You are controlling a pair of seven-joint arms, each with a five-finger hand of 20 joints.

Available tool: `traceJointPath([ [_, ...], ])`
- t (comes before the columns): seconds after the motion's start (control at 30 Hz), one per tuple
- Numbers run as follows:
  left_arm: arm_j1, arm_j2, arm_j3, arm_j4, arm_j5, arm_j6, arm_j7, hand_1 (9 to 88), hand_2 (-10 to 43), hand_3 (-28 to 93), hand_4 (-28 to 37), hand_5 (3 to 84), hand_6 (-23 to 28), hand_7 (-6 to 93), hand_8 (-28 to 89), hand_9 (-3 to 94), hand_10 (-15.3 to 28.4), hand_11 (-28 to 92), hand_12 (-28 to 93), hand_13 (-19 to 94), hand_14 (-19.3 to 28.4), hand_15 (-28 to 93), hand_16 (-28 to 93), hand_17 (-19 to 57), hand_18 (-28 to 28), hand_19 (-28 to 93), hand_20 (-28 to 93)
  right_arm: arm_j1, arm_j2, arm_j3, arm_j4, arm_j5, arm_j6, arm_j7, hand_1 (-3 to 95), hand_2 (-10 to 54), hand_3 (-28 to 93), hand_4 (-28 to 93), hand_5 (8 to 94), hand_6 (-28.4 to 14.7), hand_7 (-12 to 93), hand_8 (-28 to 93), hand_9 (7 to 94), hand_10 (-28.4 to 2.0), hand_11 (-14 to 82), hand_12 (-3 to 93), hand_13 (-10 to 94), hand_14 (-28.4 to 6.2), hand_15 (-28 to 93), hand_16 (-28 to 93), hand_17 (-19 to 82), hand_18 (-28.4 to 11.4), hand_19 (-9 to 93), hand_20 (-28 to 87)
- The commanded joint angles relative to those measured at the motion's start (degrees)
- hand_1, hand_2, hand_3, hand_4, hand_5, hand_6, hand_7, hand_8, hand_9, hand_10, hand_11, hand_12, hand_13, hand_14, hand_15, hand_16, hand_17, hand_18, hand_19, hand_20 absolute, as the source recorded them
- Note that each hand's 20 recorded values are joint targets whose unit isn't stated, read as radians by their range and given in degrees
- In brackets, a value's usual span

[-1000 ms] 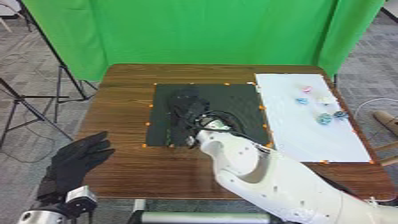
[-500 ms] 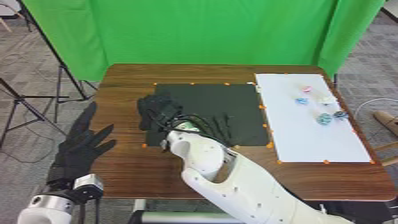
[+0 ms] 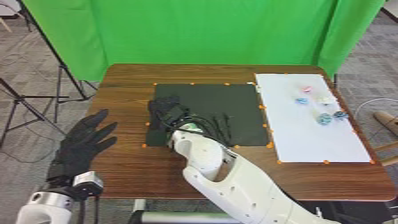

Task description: Arrange flowers

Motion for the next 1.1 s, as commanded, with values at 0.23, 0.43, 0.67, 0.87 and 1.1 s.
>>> traceJointPath([
  [0.23, 1.4, -0.89, -2.94, 0.16, -0.37, -1.69, 1.06, 22.4, 9.2, 87, -17.7, 42.9, 4.6, 35.2, -27, 43.0, 5.9, 35, 6, 38, 12.3, 36, 0, -6.1, 20.9, 51, 28, -1.7, -1.1, 1.8, -0.2, -1.6, -2.9, -0.2, 45.1, -9.5, 79, -28, 78.8, -0.4, 31, -2, 78.1, -9.8, 35.5, 37.1, 64, -10.1, 77, 29, 20, -23.5, 79, 27],
  [0.43, 0.8, -1.23, -2.80, 0.44, -0.12, -2.16, 0.82, 23.2, 8.5, 86, -17.3, 43.7, 5.8, 32.3, -24, 43.0, 8.2, 36, 6, 38, 14.2, 41, -3, -6.3, 21.5, 51, 28, -1.7, -1.3, 2.2, 0.2, -2.1, -2.9, 0.0, 43.4, -9.5, 78, -28, 77.5, -1.0, 30, -2, 76.1, -10.6, 37.5, 34.1, 63, -10.3, 77, 28, 19, -23.6, 78, 27],
  [0.67, 0.3, -1.03, -2.27, 0.61, -0.14, -2.29, 1.13, 23.4, 8.1, 86, -16.6, 43.1, 6.5, 31.8, -23, 41.7, 9.5, 37, 6, 37, 15.3, 43, -3, -6.4, 21.6, 51, 28, -1.0, -1.4, 2.0, 0.9, -2.3, -2.4, 1.2, 40.4, -9.5, 78, -28, 76.2, -1.2, 29, -2, 73.5, -12.1, 42.6, 28.4, 62, -10.5, 78, 27, 19, -23.7, 78, 27],
  [0.87, 0.2, -1.36, -2.45, 0.73, 0.03, -2.71, 0.98, 23.9, 7.8, 85, -15.9, 44.0, 7.7, 27.7, -20, 41.8, 10.8, 37, 6, 35, 16.9, 46, -5, -6.7, 21.8, 52, 27, -0.9, -1.5, 1.9, 0.8, -1.9, -2.3, 1.6, 35.4, -9.5, 82, -28, 73.1, -1.5, 26, -9, 69.2, -14.0, 45.3, 23.5, 59, -10.9, 78, 26, 18, -24.3, 78, 28],
  [1.1, 0.0, -1.16, -2.84, 0.85, -0.05, -3.01, 0.49, 24.0, 7.6, 84, -15.5, 44.6, 8.6, 25.8, -18, 42.0, 12.2, 37, 7, 35, 18.2, 49, -6, -6.9, 22.1, 53, 27, -1.1, -1.7, 2.0, 0.5, -1.9, -2.5, 1.4, 33.5, -9.5, 83, -28, 70.5, -2.4, 26, -16, 65.5, -14.9, 46.1, 22.5, 56, -11.8, 78, 24, 18, -24.8, 78, 27],
])
